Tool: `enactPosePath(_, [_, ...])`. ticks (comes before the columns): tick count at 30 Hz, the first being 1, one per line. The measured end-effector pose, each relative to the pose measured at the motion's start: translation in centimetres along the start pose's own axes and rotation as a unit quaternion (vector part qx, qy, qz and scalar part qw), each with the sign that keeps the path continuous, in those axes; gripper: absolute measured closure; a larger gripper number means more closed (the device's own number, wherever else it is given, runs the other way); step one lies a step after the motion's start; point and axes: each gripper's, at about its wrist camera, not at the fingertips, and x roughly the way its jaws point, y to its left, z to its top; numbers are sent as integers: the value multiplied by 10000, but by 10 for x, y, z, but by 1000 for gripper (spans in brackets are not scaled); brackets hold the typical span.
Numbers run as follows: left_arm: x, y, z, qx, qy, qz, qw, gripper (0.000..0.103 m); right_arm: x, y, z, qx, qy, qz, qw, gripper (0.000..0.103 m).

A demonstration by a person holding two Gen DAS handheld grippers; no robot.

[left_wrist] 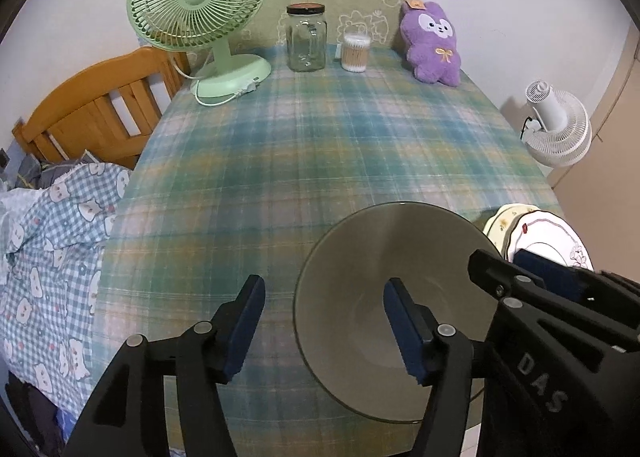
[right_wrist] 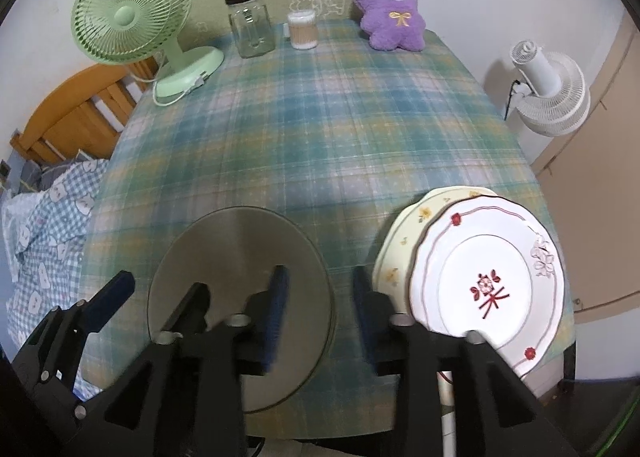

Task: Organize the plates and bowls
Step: 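Lower the bowl into the nested bowls and open both grippers, then grasp the rim of the nested bowl stack with both grippers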

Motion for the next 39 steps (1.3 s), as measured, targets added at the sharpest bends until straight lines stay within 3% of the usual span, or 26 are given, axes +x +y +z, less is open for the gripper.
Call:
enactPosePath(1, [0, 2, 0, -42, 4, -4, 10000, 34, -1, -2, 0, 42, -13, 58, 10000, 43])
enactPosePath(5, [2, 4, 0, -93, 52, -15, 9999, 32, -1, -2, -1, -36, -80, 68, 9999, 43])
enactPosePath(27, [45, 2, -7, 87, 432, 134, 9989, 33, 65, -14, -5, 301, 595, 413, 9969, 43])
enactPosePath(34, [51, 2, -7, 36, 506, -47, 9987, 34, 70, -14, -4, 386, 642, 473, 9961, 45])
enactPosePath(39, [53, -2, -8, 103, 596, -216, 9979, 35, 71, -7, -5, 255, 709, 530, 9957, 54])
